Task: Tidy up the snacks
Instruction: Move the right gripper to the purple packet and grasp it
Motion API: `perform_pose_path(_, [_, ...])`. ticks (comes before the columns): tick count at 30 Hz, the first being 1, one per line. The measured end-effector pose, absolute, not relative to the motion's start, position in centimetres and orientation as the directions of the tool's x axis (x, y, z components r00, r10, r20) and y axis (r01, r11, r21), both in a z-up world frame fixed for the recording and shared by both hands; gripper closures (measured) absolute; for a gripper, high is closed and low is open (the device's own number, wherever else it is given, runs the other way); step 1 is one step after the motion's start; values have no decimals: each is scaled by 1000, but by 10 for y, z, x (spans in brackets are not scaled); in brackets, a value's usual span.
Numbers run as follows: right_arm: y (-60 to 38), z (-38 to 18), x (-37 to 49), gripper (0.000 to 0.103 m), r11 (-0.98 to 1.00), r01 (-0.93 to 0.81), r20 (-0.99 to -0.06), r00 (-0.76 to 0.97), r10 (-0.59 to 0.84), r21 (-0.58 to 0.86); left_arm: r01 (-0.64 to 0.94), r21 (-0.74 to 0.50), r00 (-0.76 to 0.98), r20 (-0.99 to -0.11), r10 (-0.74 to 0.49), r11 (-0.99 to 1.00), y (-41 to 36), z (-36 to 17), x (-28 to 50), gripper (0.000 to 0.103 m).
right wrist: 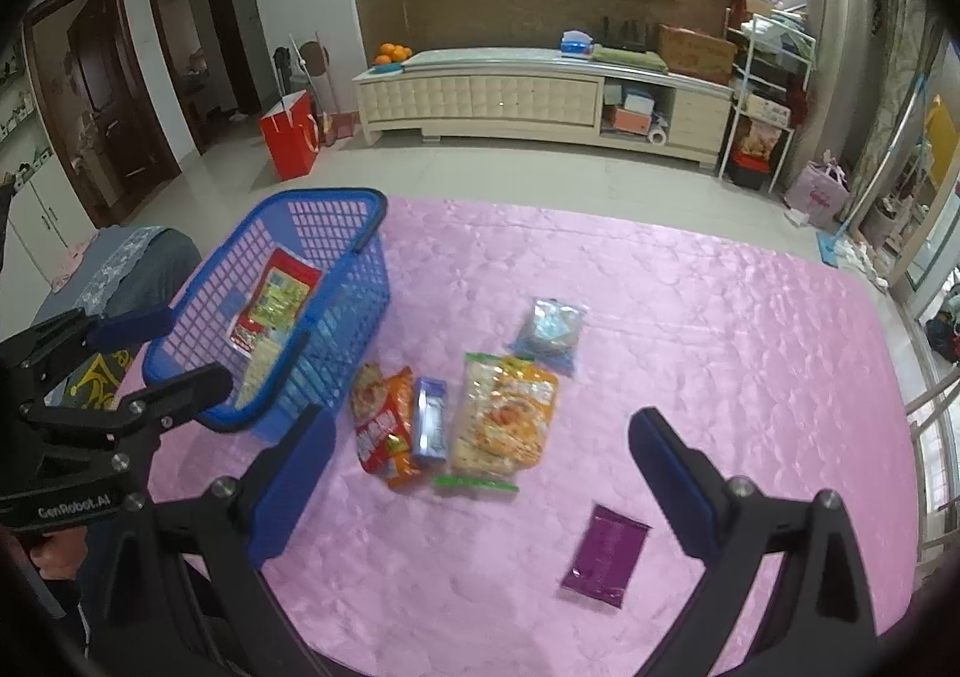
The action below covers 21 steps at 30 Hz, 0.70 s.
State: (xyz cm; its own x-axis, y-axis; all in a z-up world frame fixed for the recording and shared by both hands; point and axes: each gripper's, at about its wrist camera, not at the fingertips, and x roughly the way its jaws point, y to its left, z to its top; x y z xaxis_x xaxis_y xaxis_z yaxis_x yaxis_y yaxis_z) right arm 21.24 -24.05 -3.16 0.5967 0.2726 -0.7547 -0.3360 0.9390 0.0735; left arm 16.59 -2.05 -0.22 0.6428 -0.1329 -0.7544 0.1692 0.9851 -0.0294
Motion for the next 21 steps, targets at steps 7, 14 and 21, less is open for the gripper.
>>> perform_pose_path(7, [-276, -53, 211, 3, 950, -301, -777, 578, 247, 79, 181, -53, 608, -779, -154, 982, -51, -25, 162, 32])
perform_pose_path(14, [-308, -88, 212, 3, 967, -236, -822, 528, 214, 100, 209, -45, 564, -810, -158, 977, -82, -50, 167, 32])
perform_pose_path(21, [-328, -135, 218, 3, 975, -159, -872, 443, 208, 152, 252, -16, 510, -848, -146, 968, -107, -86, 172, 32])
